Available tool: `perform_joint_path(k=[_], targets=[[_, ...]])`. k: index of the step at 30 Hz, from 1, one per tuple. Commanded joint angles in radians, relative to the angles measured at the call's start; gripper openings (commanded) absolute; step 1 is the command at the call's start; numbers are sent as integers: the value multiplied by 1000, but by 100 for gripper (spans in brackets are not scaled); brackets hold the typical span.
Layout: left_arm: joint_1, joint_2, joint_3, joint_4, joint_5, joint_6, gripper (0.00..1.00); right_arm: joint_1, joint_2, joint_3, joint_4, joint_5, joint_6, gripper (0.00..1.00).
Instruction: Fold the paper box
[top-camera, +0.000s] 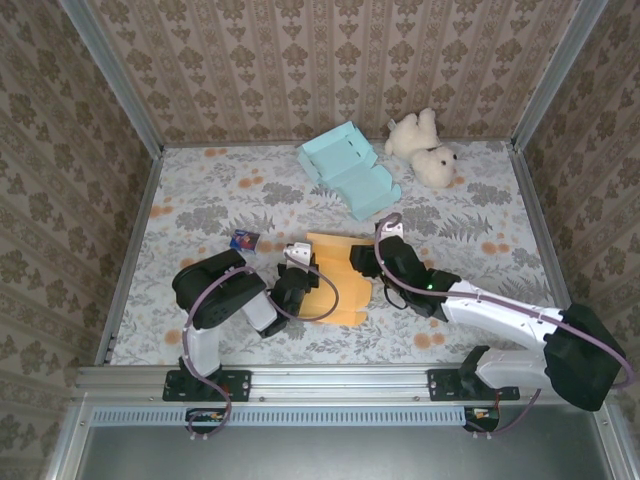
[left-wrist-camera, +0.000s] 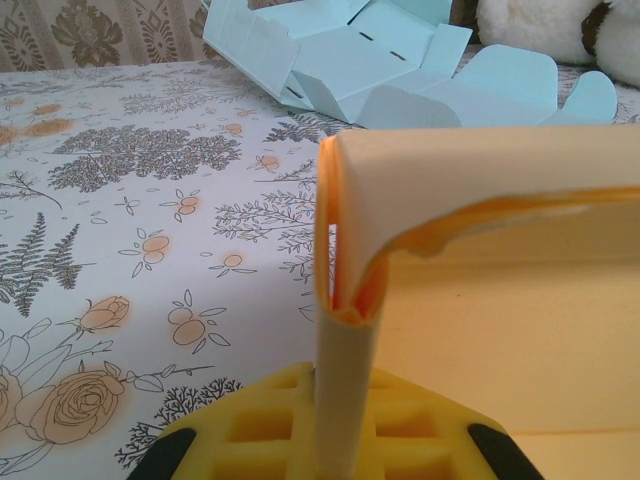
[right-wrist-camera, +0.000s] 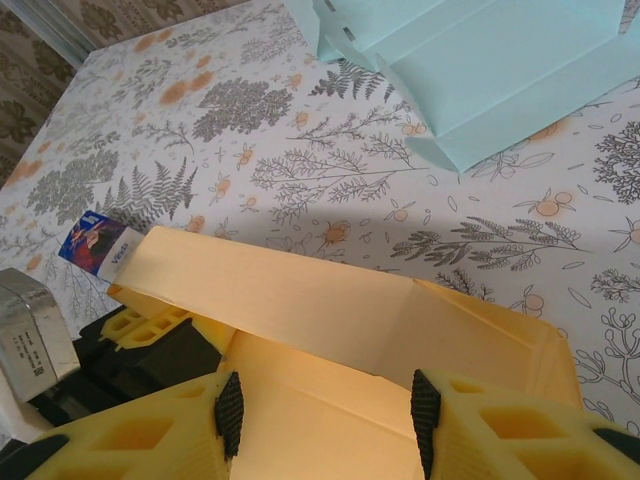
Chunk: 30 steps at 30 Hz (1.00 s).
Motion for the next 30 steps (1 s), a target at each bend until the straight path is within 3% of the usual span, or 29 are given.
perform_joint_path(k=[1, 30], targets=[[-7, 9, -6, -5, -19, -18, 0, 4, 24, 29, 38, 20, 18, 51], [-7, 14, -4, -4, -15, -18, 0, 5, 92, 23, 74, 49, 32, 52]])
